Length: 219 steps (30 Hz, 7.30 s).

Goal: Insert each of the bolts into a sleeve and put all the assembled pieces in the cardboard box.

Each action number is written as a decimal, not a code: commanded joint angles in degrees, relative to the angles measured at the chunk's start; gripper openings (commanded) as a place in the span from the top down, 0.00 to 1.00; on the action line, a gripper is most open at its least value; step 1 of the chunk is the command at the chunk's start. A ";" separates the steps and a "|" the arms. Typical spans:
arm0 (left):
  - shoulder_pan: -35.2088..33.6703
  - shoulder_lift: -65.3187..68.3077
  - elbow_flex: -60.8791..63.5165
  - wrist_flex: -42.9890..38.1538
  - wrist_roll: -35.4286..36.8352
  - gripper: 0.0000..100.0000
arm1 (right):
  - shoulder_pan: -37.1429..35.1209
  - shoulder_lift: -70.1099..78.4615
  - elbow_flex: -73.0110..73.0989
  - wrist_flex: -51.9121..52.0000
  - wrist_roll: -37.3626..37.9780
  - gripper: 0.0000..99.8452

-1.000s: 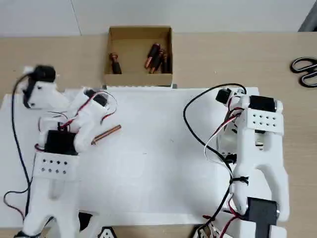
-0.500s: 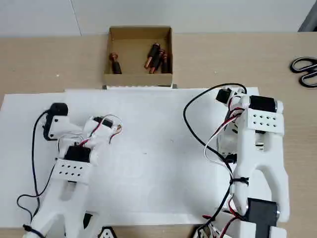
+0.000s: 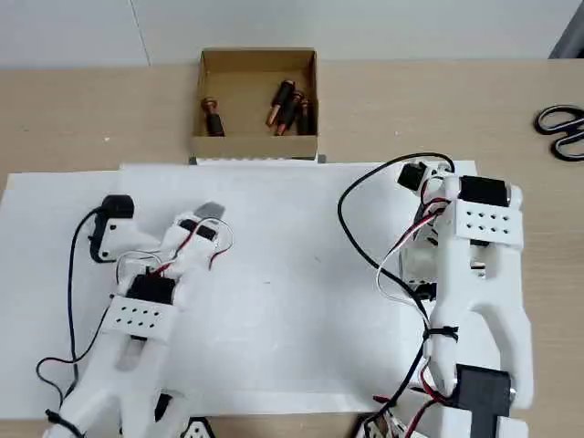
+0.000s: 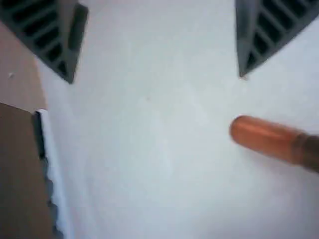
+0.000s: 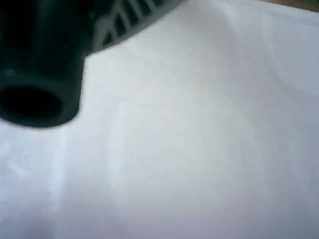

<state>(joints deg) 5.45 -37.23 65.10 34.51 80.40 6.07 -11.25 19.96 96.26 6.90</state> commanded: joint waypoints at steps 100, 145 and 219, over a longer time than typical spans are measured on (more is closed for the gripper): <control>-11.60 45.63 -44.00 33.85 11.25 0.84 | 0.40 -1.80 -0.18 -4.09 -0.35 1.00; -11.34 45.80 -40.22 30.59 5.98 0.97 | 0.66 -1.80 -0.09 -4.09 -0.35 1.00; -17.58 46.24 -49.80 37.45 -19.43 0.79 | 0.66 -1.98 3.96 -7.34 -0.35 1.00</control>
<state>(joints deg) -11.96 9.36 15.78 72.75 61.14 6.07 -11.25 24.18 89.32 6.90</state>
